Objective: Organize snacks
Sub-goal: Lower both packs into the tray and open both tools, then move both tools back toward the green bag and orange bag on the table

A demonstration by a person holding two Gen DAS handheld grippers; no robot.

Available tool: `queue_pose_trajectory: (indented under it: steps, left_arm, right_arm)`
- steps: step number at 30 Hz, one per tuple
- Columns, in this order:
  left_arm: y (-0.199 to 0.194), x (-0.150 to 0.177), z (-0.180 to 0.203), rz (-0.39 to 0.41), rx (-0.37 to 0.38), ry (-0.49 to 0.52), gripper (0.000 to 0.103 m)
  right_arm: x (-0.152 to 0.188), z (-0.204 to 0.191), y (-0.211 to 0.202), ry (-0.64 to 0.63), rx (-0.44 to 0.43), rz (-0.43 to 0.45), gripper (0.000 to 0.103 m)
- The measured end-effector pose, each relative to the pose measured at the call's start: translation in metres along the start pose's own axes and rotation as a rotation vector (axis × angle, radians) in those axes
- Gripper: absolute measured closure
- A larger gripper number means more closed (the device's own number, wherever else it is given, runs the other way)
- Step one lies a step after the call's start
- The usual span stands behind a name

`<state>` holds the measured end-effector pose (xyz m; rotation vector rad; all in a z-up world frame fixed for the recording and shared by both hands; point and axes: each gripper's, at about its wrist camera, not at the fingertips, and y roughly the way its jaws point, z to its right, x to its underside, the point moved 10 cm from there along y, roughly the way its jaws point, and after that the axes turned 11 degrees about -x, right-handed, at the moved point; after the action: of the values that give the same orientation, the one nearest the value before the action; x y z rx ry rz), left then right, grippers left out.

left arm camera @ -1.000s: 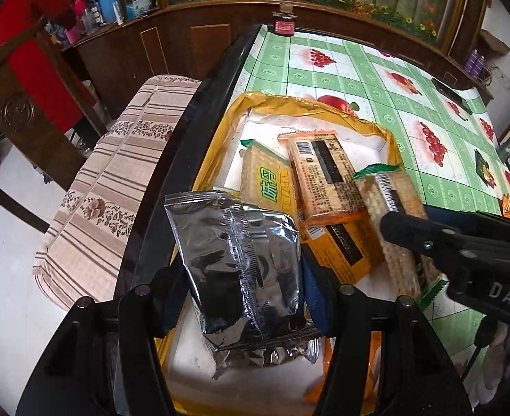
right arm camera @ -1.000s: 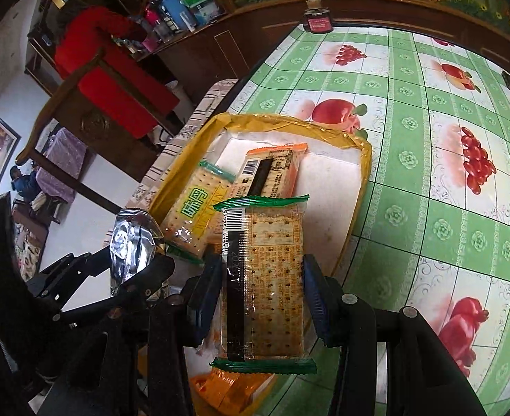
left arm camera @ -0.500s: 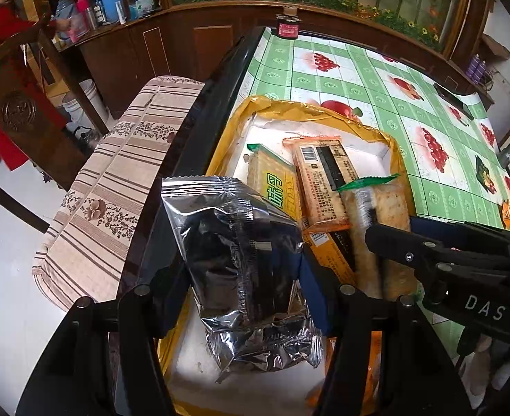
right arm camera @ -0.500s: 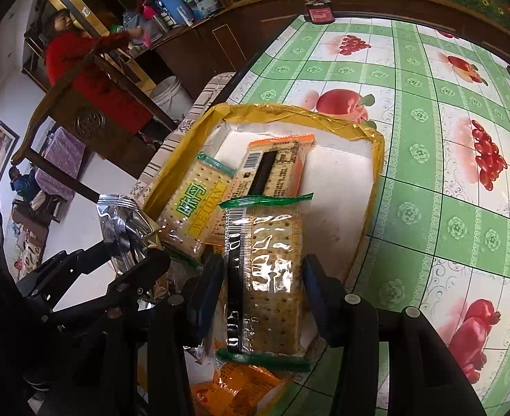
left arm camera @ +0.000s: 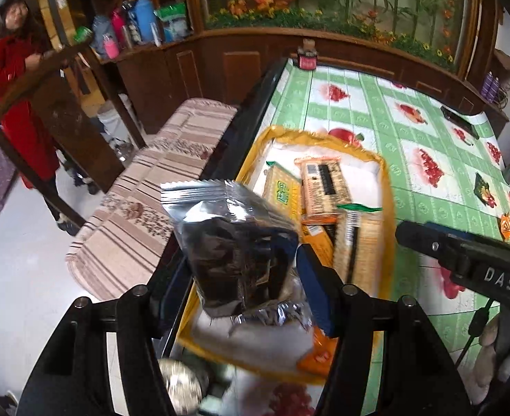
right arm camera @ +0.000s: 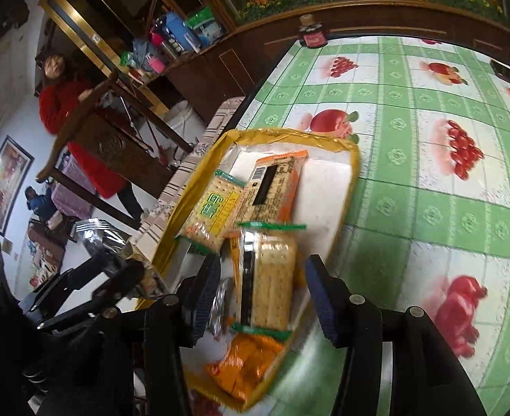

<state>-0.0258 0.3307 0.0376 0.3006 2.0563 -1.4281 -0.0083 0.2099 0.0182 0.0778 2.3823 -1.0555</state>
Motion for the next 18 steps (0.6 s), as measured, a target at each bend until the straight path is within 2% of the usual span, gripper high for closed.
queue_pose_trajectory:
  steps: [7, 18]
  left_arm:
    - [-0.083, 0.006, 0.028, 0.136, -0.049, 0.024, 0.041]
    - [-0.175, 0.018, 0.081, 0.259, -0.019, 0.066, 0.040]
  right_arm:
    - [0.032, 0.009, -0.070, -0.005, -0.022, 0.053, 0.048]
    - [0.061, 0.039, -0.186, -0.006, 0.001, 0.191, 0.045]
